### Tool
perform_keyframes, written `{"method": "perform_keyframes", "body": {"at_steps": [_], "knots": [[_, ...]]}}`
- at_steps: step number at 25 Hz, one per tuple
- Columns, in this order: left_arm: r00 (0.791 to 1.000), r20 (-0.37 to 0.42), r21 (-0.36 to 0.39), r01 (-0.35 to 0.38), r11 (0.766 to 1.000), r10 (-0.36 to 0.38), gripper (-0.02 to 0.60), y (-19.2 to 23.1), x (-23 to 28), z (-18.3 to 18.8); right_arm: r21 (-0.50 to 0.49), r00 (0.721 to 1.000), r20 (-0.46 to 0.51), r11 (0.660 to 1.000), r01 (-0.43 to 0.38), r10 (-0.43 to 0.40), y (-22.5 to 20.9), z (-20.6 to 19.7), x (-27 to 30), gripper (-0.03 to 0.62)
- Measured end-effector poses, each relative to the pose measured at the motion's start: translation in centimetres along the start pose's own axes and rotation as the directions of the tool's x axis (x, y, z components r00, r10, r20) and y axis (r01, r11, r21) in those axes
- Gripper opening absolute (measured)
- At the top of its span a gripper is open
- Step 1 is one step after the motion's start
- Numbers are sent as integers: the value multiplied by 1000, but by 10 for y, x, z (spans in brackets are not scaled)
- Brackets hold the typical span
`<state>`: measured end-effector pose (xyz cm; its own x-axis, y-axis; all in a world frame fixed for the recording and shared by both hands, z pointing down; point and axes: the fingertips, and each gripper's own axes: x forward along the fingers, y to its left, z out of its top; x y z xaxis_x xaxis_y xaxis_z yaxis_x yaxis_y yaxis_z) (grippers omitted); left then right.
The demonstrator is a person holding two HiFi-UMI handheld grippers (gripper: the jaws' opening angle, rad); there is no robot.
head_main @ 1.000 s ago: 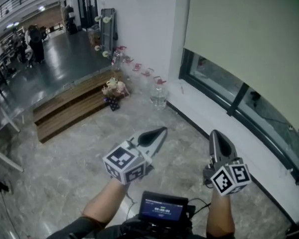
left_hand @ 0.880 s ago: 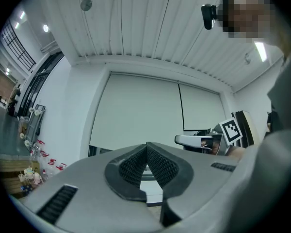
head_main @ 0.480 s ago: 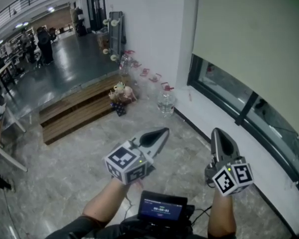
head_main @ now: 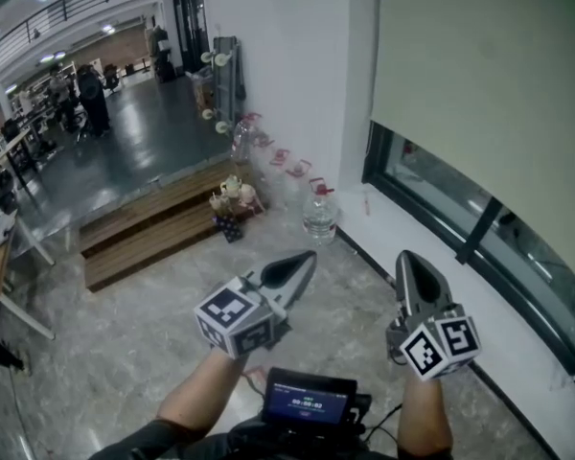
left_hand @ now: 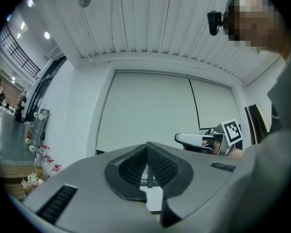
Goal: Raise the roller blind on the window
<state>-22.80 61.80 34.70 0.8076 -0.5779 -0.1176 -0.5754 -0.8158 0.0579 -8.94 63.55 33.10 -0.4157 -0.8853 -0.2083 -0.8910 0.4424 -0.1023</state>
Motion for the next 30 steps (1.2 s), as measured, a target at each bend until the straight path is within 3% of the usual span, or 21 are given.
{"method": "perform_keyframes", "body": {"at_steps": [21,30], "knots": [[999,-2,3,-36,999,36,-11,15,111,-14,7,997,-8,997,-71,71,-101,-1,37,0],[1000,18,-15,3,1000,-2,-11,32,139,-17,22,1000,0,999,-28,28,-135,-11,58,0]]}}
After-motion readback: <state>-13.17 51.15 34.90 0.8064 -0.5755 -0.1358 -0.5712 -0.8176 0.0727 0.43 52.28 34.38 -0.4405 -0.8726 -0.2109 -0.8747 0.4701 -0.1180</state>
